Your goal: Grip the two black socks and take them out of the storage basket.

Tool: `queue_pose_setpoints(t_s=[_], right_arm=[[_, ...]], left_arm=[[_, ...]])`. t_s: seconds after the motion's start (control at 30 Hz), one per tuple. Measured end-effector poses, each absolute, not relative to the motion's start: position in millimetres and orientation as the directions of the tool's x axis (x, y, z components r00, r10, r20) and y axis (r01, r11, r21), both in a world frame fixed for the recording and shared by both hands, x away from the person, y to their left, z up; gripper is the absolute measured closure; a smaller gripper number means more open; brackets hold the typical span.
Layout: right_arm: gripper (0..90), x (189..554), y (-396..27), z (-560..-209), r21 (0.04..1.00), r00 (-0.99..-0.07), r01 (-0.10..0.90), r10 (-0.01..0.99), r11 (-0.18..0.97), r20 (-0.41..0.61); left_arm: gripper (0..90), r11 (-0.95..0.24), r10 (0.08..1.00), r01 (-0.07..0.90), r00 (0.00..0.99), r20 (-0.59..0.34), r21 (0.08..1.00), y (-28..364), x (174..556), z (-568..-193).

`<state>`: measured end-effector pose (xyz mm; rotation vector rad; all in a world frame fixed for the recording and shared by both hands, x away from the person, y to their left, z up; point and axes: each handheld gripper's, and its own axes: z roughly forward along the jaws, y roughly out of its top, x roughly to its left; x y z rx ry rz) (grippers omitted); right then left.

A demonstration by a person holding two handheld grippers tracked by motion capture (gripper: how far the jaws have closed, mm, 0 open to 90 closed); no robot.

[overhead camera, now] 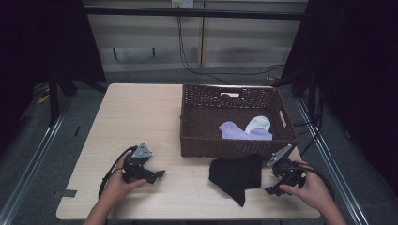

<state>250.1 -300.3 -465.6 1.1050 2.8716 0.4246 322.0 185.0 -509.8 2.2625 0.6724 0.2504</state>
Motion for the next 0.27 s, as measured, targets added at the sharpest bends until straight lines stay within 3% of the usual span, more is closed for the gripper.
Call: queue_pose_setpoints(t_s=[0.27], right_arm=[[21.4,245.0,-299.8,-467.2,0.287,-0.744,0.652,0.665,0.701,0.067]], left_arm=[[7.9,-0.58,0.537,0.39,0.843,-0.024,0.715,184.9,322.1,-509.9]])
